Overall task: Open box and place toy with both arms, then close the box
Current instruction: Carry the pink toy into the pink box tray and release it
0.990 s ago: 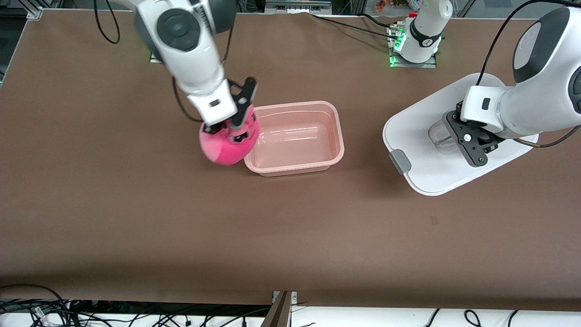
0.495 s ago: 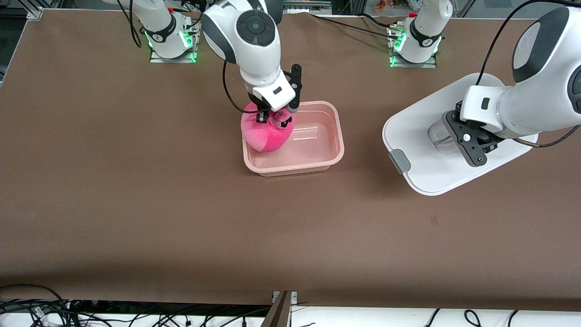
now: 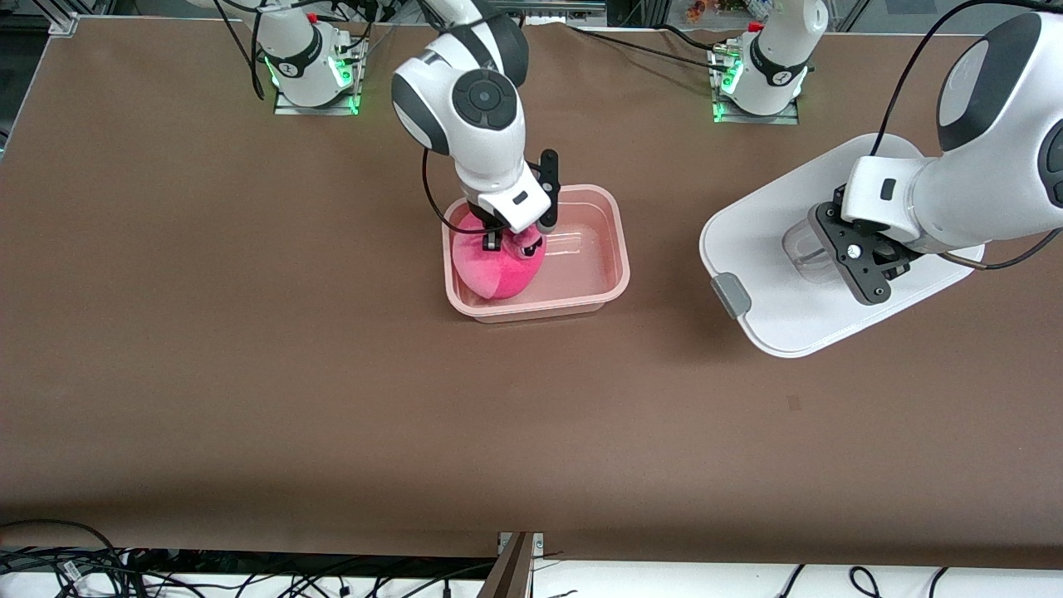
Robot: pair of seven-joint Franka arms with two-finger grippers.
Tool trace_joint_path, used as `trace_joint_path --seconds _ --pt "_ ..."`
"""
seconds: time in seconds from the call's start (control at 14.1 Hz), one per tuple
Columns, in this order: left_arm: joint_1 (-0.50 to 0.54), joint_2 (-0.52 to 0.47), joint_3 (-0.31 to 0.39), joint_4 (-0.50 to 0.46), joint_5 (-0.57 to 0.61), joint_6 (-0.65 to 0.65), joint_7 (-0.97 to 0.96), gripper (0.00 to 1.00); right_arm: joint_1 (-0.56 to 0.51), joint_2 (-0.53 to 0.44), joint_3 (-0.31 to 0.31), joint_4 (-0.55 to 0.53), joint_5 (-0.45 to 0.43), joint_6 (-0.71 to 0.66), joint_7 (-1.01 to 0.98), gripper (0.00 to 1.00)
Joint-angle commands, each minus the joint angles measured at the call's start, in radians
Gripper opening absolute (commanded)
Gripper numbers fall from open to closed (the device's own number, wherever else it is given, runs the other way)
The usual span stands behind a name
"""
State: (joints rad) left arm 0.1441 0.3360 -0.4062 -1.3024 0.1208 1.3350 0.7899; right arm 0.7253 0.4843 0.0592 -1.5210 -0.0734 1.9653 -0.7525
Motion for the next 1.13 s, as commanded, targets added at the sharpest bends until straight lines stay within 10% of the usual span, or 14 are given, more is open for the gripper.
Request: trace_joint_path --seconds 0.0,0.07,0.14,1.06 --pt "-0.005 0.009 -0.006 0.031 0.02 -0.011 0.0 0.0 0.009 0.055 -0.001 0.028 -0.055 0.062 -0.007 0.0" --pt "-0.005 0.009 -0.006 0.031 0.022 -0.011 0.002 0.0 0.014 0.068 -0.001 0.019 -0.081 0.095 -0.01 0.66" --pt "-0.005 0.009 -0.005 0.031 0.02 -0.011 0.011 0.0 0.013 0.085 -0.001 0.019 -0.089 0.104 -0.005 1.0" --pt "-0.014 0.009 -0.008 0.031 0.02 -0.011 0.003 0.0 0.059 0.183 -0.001 0.028 -0.068 0.35 0.213 1.0"
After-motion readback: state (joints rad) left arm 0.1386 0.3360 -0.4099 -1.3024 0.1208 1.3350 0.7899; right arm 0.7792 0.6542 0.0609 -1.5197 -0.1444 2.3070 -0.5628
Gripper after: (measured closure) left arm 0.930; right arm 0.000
